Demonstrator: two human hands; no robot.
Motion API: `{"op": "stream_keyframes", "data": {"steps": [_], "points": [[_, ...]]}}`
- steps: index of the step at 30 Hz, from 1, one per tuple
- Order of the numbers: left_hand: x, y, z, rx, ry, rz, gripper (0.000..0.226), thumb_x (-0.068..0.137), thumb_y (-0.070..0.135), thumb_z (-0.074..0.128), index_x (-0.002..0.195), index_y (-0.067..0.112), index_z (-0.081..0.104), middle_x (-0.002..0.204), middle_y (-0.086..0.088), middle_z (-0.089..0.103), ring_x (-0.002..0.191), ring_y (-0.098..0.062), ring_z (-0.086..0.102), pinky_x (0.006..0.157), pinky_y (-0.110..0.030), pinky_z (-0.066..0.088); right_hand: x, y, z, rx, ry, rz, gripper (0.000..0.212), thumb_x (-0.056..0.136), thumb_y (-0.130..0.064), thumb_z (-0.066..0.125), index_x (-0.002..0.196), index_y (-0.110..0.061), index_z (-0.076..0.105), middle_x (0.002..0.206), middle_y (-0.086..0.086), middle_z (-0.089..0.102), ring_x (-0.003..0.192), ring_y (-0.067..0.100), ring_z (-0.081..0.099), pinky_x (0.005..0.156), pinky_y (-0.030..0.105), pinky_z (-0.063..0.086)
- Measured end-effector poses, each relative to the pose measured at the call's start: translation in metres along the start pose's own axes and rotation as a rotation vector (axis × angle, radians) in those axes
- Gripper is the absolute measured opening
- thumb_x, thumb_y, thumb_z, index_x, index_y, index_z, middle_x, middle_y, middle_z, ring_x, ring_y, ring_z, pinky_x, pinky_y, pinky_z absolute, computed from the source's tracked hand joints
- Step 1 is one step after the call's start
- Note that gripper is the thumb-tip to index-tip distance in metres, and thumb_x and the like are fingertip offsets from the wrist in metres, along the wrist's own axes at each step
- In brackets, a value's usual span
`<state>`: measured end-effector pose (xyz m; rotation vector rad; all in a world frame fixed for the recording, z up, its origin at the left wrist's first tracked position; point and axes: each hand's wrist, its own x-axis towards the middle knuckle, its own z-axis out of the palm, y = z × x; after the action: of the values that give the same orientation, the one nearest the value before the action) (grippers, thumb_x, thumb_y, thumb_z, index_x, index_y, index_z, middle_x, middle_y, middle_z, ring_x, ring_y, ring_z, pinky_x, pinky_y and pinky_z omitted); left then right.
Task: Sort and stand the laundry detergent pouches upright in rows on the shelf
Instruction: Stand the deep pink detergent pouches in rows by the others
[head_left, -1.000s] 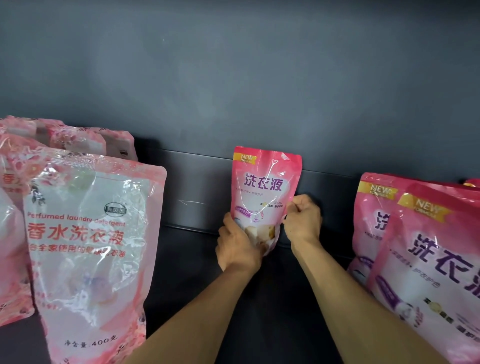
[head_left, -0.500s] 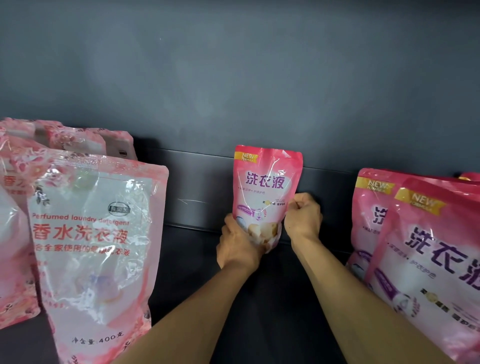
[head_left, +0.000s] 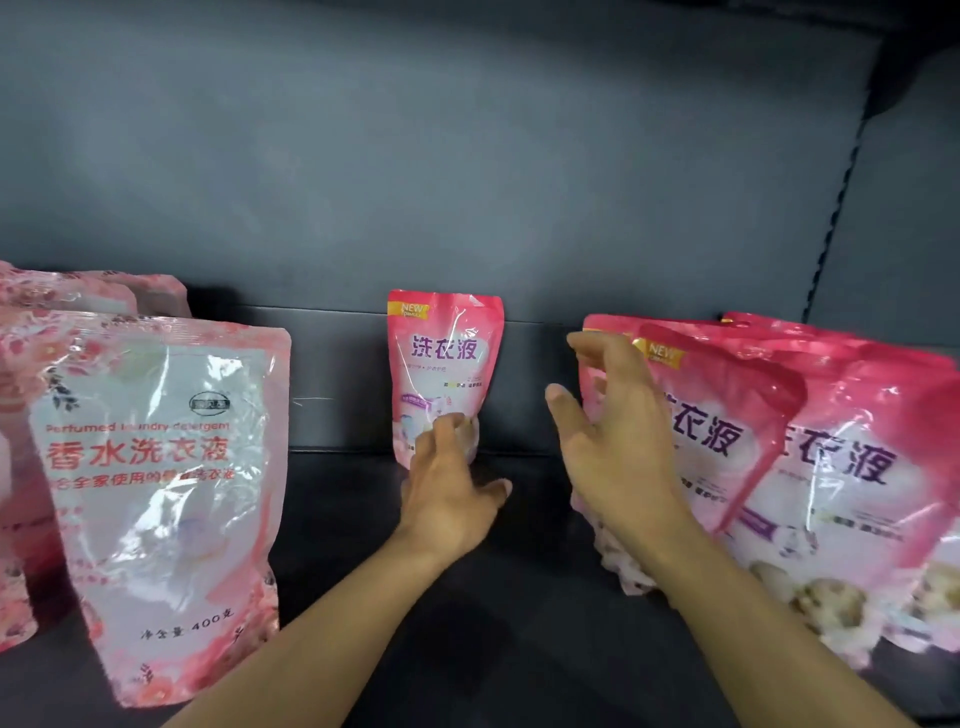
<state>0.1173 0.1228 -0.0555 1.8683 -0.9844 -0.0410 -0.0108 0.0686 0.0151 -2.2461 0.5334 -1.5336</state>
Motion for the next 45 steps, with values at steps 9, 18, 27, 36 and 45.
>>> {"op": "stream_keyframes", "data": {"steps": [9, 18, 27, 36, 45], "points": [[-0.039, 0.020, 0.013, -0.062, -0.267, 0.074, 0.072, 0.081, 0.026, 0.071, 0.139, 0.024, 0.027, 0.143, 0.001, 0.033, 0.128, -0.013, 0.038, 0.095, -0.020, 0.034, -0.005, 0.016, -0.093, -0.311, 0.295, 0.122, 0.056, 0.081, 0.004, 0.065, 0.130, -0.003, 0.039, 0.121, 0.011, 0.051, 0.107, 0.020, 0.051, 0.088, 0.012, 0.036], [-0.057, 0.013, 0.003, -0.087, -0.319, 0.035, 0.074, 0.082, 0.025, 0.071, 0.140, 0.024, 0.025, 0.144, 0.001, 0.033, 0.130, -0.012, 0.037, 0.106, -0.030, 0.038, -0.008, 0.037, -0.062, 0.404, 0.277, 0.529, 0.050, 0.095, -0.020, 0.054, 0.045, -0.020, 0.050, 0.051, -0.001, 0.035, 0.056, 0.018, 0.029, 0.063, 0.032, 0.034], [-0.035, 0.001, -0.023, -0.174, -0.139, -0.049, 0.034, 0.093, 0.009, 0.050, 0.125, 0.020, 0.051, 0.124, 0.006, 0.058, 0.110, -0.009, 0.055, 0.089, -0.018, 0.042, 0.014, 0.026, 0.000, 0.672, 0.075, 0.520, 0.036, 0.095, -0.021, 0.053, 0.060, -0.025, 0.044, 0.044, -0.016, 0.055, 0.052, 0.001, 0.054, 0.055, 0.015, 0.046], [0.012, -0.035, -0.031, -0.110, 0.291, -0.316, 0.019, 0.091, 0.009, 0.044, 0.078, 0.016, 0.058, 0.083, -0.003, 0.065, 0.079, -0.023, 0.063, 0.074, -0.038, 0.056, 0.047, 0.021, 0.077, 0.936, -0.131, 0.503, 0.016, 0.095, -0.015, 0.052, 0.088, -0.009, 0.066, 0.082, 0.008, 0.070, 0.069, 0.017, 0.068, 0.064, 0.028, 0.057], [0.013, -0.056, -0.026, -0.114, 0.370, -0.308, 0.016, 0.090, 0.010, 0.049, 0.077, 0.015, 0.057, 0.080, -0.002, 0.065, 0.079, -0.023, 0.063, 0.073, -0.039, 0.054, 0.033, 0.042, 0.088, 0.799, -0.257, 0.390, 0.015, 0.096, -0.017, 0.050, 0.102, -0.019, 0.063, 0.095, 0.000, 0.072, 0.087, 0.011, 0.069, 0.074, 0.024, 0.057]]}}
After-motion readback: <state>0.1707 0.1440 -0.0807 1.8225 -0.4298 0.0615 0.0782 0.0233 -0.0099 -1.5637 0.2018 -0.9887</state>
